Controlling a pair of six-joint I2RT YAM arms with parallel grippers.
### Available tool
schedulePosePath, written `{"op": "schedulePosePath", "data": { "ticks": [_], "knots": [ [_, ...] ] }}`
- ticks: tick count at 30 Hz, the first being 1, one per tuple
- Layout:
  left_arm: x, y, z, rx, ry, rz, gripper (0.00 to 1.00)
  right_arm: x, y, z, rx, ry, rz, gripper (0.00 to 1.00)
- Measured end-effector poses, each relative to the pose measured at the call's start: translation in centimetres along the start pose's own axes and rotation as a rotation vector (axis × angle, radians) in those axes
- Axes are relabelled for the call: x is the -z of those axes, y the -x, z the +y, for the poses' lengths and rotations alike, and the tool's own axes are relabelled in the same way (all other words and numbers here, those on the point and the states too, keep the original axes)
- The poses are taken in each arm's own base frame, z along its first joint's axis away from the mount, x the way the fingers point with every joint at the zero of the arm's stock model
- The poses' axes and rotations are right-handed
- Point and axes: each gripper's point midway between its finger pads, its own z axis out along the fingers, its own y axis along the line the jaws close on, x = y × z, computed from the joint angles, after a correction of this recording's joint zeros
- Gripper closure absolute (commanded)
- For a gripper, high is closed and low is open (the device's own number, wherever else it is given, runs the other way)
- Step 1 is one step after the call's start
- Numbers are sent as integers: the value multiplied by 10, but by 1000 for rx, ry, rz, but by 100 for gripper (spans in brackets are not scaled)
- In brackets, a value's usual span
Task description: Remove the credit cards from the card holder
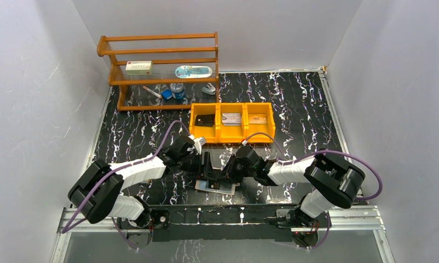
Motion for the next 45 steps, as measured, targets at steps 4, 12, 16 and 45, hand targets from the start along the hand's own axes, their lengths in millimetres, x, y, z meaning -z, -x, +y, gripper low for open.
{"op": "schedulePosePath", "data": {
  "ticks": [4, 12, 16, 45],
  "knots": [
    [0, 0, 1, 1, 3, 0, 43, 0, 0, 2, -2, 11, -2, 70],
    [0, 0, 2, 6, 12, -2, 45, -1, -3, 3, -12, 63, 2, 76],
    [0, 0, 2, 7, 13, -3, 45, -2, -4, 5, -11, 88, 10, 76],
    [8, 2, 9, 22, 73, -39, 43, 23, -7, -1, 5, 178, -36, 100]
  ]
}}
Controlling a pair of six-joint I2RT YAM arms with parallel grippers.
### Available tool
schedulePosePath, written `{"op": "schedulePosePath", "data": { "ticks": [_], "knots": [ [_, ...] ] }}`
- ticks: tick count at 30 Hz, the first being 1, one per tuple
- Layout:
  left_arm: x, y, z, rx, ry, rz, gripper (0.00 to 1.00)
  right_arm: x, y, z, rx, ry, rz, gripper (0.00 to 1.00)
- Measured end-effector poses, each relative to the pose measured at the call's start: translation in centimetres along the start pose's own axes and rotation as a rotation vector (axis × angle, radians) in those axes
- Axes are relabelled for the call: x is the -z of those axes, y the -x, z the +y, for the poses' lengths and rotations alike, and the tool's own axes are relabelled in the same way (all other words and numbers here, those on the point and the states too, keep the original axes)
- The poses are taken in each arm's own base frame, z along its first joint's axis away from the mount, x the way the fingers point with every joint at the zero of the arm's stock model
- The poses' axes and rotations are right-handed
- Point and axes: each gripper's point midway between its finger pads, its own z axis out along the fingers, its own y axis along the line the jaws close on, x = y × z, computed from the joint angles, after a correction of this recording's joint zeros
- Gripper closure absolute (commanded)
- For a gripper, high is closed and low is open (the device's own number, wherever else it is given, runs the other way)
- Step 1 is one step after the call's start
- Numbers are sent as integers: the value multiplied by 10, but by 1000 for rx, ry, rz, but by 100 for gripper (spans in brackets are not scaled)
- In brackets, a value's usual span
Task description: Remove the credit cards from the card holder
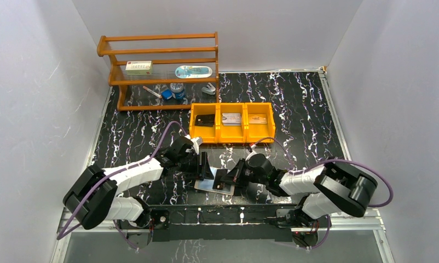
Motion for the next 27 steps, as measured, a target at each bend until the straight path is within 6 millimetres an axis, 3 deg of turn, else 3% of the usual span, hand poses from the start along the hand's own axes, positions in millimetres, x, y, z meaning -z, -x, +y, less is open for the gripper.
{"op": "schedulePosePath", "data": {
  "ticks": [8, 13, 16, 22, 27],
  "knots": [
    [15, 11, 7, -6, 76, -71, 24, 16, 13, 11, 61, -11, -70, 100],
    [40, 39, 9, -33, 187, -183, 2, 29, 32, 24, 108, -34, -163, 100],
    [62, 60, 13, -47, 259, -267, 2, 40, 45, 33, 141, -33, -232, 100],
    [116, 103, 53, 32, 439, -407, 2, 54, 63, 32, 247, -67, -328, 100],
    [153, 116, 96, 118, 596, -465, 2, 56, 70, 39, 345, -80, -351, 100]
  ]
}}
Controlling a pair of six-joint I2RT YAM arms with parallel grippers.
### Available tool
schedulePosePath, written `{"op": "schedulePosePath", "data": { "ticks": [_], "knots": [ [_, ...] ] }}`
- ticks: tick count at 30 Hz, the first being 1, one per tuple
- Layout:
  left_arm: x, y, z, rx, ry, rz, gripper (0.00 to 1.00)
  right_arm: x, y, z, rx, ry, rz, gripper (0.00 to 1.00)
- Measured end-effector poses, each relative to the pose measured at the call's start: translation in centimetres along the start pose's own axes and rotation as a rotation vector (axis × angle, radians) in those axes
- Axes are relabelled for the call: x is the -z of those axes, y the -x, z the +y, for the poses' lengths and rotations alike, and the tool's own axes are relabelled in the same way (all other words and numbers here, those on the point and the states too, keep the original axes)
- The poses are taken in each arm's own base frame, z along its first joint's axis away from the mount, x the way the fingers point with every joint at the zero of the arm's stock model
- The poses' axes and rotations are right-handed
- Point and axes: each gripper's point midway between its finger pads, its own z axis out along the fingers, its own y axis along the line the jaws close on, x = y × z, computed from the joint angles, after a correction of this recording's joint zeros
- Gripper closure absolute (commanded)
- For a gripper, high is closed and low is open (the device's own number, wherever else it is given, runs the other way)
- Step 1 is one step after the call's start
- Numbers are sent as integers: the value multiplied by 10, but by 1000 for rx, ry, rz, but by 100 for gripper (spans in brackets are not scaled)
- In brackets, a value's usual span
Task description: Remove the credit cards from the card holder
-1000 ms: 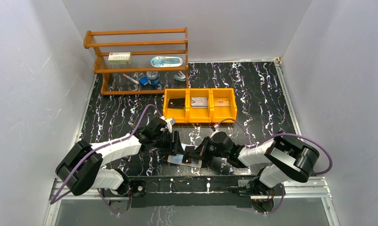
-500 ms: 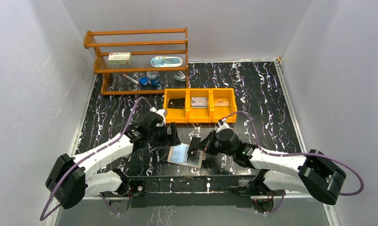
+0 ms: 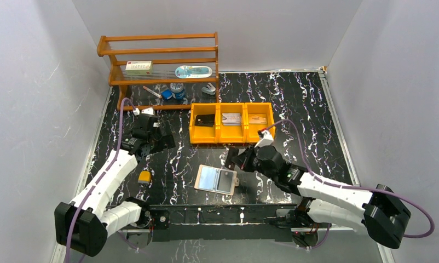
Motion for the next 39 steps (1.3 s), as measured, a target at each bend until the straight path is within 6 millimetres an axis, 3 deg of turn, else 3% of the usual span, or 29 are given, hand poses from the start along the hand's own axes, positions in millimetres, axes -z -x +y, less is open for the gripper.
{"op": "schedulePosePath", "data": {
  "ticks": [4, 9, 19, 23, 28, 34, 39],
  "knots": [
    [6, 5, 18, -18, 58, -55, 2, -5, 22, 24, 144, 39, -38, 100],
    [12, -4, 29, -21, 57, -96, 2, -24, 49, 57, 375, 69, -73, 100],
    [11, 3, 32, -38, 78, -133, 2, -104, 84, 96, 873, 11, -17, 100],
    [10, 3, 33, -46, 83, -127, 2, -130, 93, 94, 1031, -43, -5, 100],
    [10, 4, 35, -48, 93, -137, 2, -162, 95, 76, 1240, -129, 55, 100],
    [12, 6, 37, -50, 103, -147, 2, -187, 90, 49, 1432, -203, 148, 100],
    [12, 7, 38, -50, 109, -151, 2, -201, 97, 45, 1545, -230, 162, 100]
  ]
}}
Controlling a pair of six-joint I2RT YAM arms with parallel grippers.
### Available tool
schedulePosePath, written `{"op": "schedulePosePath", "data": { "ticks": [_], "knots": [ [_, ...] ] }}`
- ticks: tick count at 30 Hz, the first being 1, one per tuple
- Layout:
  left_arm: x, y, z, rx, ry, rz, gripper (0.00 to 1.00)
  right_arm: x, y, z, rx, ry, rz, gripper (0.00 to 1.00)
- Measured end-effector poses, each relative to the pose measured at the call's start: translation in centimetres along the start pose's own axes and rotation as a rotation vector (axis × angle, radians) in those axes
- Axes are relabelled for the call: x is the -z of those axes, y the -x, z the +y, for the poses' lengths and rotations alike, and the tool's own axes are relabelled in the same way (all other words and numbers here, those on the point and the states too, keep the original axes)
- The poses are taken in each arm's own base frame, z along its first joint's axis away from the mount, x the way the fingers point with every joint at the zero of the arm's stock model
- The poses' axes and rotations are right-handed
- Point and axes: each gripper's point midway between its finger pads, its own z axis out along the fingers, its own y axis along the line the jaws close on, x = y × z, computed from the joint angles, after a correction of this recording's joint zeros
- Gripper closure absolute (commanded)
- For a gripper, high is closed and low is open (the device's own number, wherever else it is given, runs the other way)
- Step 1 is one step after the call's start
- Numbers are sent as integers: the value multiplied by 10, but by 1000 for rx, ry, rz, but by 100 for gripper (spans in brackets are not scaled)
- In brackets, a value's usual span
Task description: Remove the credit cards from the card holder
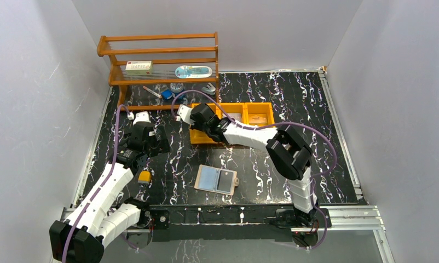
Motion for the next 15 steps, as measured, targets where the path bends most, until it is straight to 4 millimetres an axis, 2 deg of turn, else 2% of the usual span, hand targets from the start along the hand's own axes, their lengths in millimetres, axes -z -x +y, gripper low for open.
{"op": "schedulePosePath", "data": {
  "ticks": [5, 8, 15],
  "knots": [
    [0, 0, 1, -3, 5, -2, 2, -7, 3, -12, 72, -22, -1, 100],
    [1, 1, 1, -2, 5, -6, 2, -18, 3, -18, 106, -40, 1, 100],
    [2, 2, 2, 0, 4, -13, 2, -40, -12, -10, 176, -19, 34, 98]
  ]
}}
